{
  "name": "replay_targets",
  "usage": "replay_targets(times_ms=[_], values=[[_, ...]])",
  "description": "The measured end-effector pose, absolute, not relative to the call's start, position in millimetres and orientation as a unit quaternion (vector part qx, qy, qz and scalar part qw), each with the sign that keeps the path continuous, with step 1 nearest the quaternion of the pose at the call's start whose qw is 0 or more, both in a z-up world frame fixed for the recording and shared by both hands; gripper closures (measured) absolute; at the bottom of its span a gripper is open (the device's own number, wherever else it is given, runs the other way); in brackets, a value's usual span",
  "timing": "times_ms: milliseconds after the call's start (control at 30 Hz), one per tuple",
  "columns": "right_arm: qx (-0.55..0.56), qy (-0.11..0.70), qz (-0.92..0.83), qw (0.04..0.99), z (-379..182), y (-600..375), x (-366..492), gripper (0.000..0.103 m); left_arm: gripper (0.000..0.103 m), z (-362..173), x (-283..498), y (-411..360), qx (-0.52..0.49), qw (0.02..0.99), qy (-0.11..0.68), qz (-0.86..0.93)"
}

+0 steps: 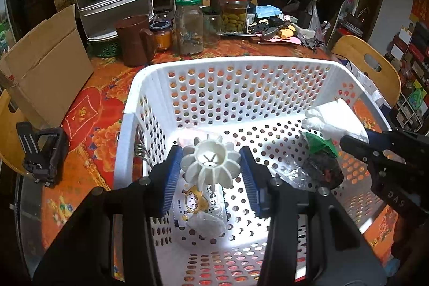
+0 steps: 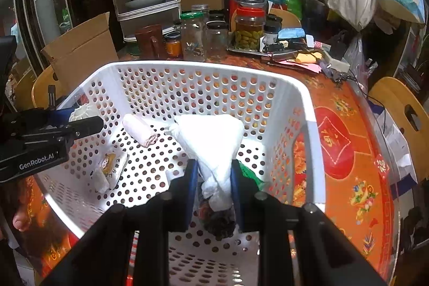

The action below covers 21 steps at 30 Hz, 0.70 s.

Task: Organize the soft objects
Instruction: 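Carry ball and cloth into the basket and open both grippers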

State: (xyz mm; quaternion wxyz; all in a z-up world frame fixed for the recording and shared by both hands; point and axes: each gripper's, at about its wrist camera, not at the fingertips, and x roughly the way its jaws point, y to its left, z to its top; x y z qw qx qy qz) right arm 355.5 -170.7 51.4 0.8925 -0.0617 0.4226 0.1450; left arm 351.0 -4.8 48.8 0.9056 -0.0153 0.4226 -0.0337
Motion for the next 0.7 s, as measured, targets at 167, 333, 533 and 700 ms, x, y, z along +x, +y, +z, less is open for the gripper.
replay_targets(times_ms=[167,333,533,700], values=[[-0.049,0.417,0.15,0.895,52.8,-173.9,355.0,0.074,0.058,49.8,348.5,-6.5,-0.015,0.906,0.422,-0.039],[-0.034,0.395,0.154,0.905,62.5,-176.4,346.7,0.034,0.019,59.6,338.6,-5.7,-0.016,0.915,0.401,-0.042],[-0.04,0.375,0.157,0.913,78.3,-180.3,330.2,0.02,0.0,82.0,309.8,1.3,-0.019,0.931,0.364,-0.038],[-0.044,0.353,0.164,0.92,92.3,-186.7,307.3,0.004,0.0,97.4,274.8,4.0,-0.019,0.937,0.347,-0.037]])
